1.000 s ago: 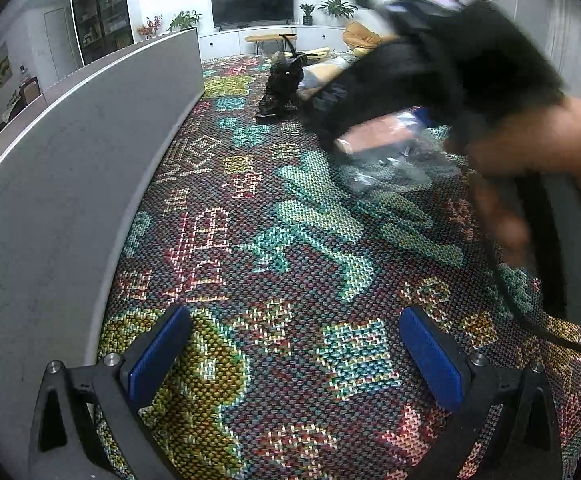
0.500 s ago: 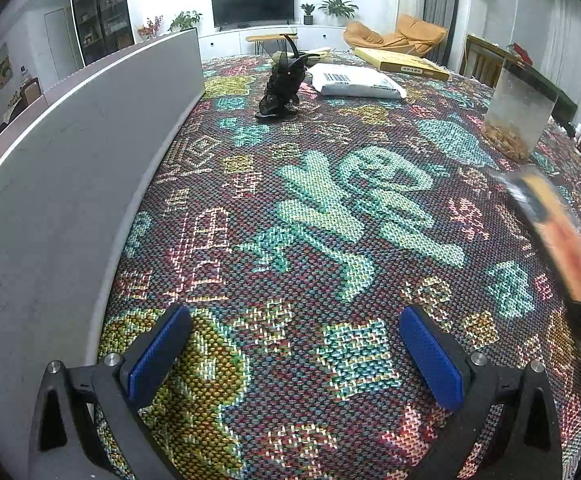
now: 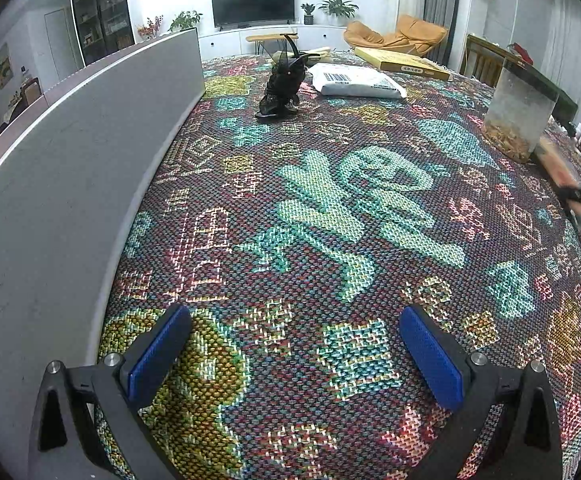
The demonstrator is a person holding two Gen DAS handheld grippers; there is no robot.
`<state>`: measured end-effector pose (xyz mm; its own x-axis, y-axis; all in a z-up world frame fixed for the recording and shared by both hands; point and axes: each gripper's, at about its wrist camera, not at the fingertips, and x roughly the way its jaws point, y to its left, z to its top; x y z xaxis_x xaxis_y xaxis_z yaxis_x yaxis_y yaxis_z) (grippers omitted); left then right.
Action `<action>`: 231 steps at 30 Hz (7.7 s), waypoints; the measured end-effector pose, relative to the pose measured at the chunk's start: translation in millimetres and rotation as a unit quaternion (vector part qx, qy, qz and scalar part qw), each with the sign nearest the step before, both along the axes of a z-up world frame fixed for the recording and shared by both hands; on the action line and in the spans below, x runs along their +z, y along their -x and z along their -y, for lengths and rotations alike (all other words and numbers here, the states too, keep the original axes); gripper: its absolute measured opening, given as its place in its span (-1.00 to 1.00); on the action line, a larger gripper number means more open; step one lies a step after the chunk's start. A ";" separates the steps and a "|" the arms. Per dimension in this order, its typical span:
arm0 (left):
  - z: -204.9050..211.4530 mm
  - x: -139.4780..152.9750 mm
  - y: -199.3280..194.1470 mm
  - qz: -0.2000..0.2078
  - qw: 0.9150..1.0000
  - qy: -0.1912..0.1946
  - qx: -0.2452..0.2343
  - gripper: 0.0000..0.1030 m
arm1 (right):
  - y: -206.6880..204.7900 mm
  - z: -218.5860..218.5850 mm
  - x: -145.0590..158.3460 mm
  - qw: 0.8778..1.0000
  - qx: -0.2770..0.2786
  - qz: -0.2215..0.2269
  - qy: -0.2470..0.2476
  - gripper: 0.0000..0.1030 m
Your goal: Organize soft objects
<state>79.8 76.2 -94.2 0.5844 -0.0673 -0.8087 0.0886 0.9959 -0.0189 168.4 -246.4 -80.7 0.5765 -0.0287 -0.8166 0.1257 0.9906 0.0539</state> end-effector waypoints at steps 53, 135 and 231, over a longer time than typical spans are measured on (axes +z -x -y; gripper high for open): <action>0.4 0.0 -0.2 0.000 1.000 -0.001 0.000 1.00 | -21.2 -0.7 -11.9 0.999 -0.001 0.009 0.035 0.75; 19.7 47.7 -122.8 -0.010 0.997 0.070 -0.012 -0.43 | -19.5 -1.1 -12.3 0.999 0.000 0.009 0.035 0.75; 43.2 2.4 -19.0 -0.006 0.999 0.000 -0.046 1.00 | 29.2 -123.4 -7.1 0.999 0.009 0.010 0.037 0.73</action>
<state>98.9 33.0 -91.8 0.5662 -0.1199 -0.8155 0.1789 0.9837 -0.0204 139.2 -123.1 -87.8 0.5934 -0.0786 -0.8010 0.1073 0.9941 -0.0181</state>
